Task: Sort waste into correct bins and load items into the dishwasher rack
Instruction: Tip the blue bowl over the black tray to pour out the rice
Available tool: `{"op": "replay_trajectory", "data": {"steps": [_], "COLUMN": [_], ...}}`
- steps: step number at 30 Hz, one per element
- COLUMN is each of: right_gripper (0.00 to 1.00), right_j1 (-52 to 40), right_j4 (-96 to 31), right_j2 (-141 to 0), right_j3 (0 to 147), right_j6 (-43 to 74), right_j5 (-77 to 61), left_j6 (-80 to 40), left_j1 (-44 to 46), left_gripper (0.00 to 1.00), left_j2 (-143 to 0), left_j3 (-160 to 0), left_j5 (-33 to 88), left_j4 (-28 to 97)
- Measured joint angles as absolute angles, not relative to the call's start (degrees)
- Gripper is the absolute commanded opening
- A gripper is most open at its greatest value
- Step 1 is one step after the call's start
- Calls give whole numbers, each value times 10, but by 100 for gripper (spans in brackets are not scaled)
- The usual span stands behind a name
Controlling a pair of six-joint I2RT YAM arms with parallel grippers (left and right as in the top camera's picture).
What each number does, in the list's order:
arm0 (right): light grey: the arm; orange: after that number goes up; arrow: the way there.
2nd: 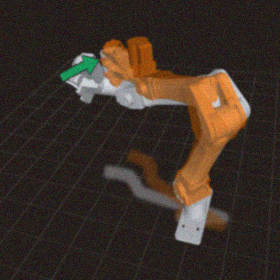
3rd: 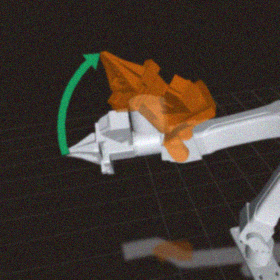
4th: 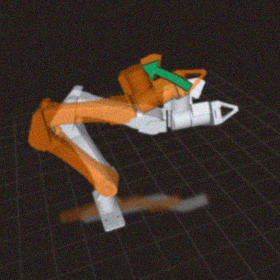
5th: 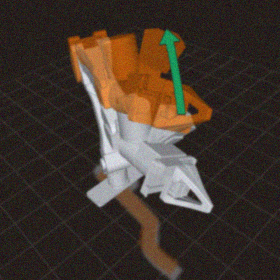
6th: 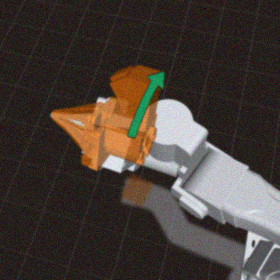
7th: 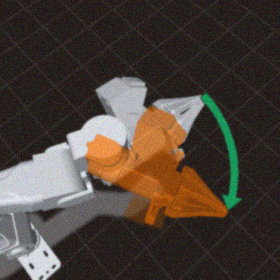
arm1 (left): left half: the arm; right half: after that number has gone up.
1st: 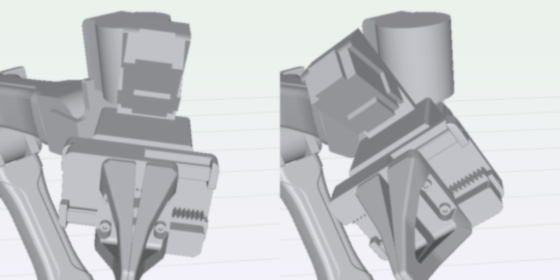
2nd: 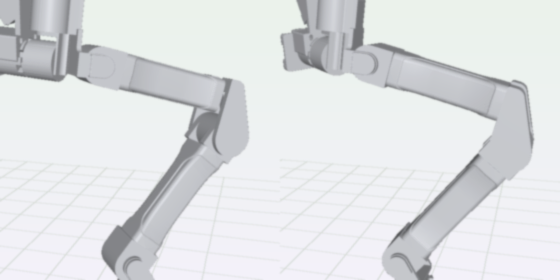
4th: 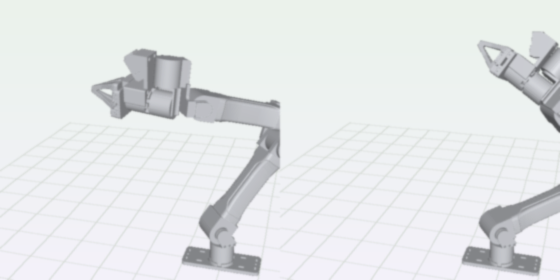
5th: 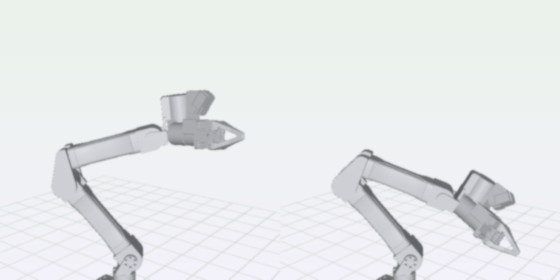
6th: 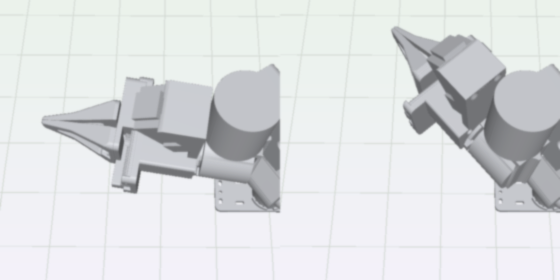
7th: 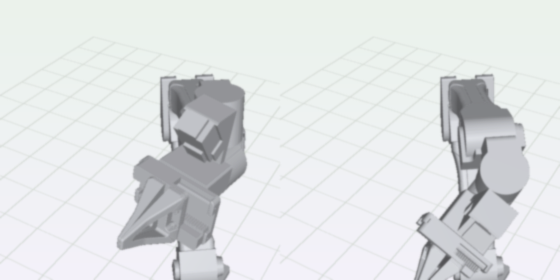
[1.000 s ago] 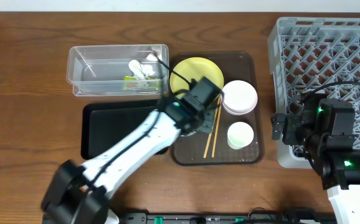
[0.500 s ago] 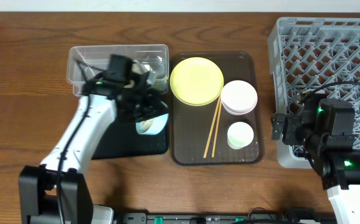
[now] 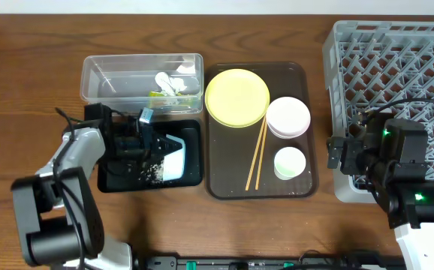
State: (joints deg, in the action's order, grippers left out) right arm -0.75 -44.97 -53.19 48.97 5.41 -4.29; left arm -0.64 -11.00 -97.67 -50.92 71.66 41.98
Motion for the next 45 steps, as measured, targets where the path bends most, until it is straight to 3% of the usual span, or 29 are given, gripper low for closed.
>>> {"op": "replay_trajectory", "data": {"steps": [2,21,22,23,26,27,29,32,34,38,39,41,42,43,45], "right_gripper": [99,99,99,99,99,99,99,99,99,99,99,99,99,99,99], "right_j1": [-8,-8,-8,-8,-8,-8,-8,-8,-8,-8,-8,-8,-8,-8,-8], "right_j4": [-452,-455,-455,-455,-455,-455,-456,-456,-456,-456,-456,-456,-456,-456,-456], "right_j2": [-532,-532,-532,-532,-532,-532,-532,-532,-532,-532,-532,-532,-532,-532,-532], "right_j3": [490,490,490,490,490,490,490,490,490,490,490,490,490,490,490], "right_j6": [54,54,54,54,54,54,54,54,54,54,54,54,54,54,54], "right_j5": [-43,-43,-43,-43,-43,-43,-43,-43,-43,-43,-43,-43,-43,-43,-43], "left_j6": [0,3,3,3,3,3,6,3,2,-1,-1,-3,-2,-2,1], "left_j1": [-110,-106,-103,-100,-84,-77,-65,-55,-55,-55,-55,-55,-55,-55,-55], "left_gripper": [23,25,25,6,6,8,42,42,54,55,51,7,6,7,37], "left_j2": [-985,-987,-987,-987,-985,-984,-984,-985,-985,-985,-985,-985,-985,-982,-976], "left_j3": [-509,-509,-509,-509,-510,-511,-511,-511,-511,-511,-511,-511,-511,-513,-517], "left_j5": [721,697,697,697,705,702,698,663,654,640,639,641,653,671,680], "left_j4": [420,430,430,429,428,427,423,420,418,417,416,418,418,418,415]}}
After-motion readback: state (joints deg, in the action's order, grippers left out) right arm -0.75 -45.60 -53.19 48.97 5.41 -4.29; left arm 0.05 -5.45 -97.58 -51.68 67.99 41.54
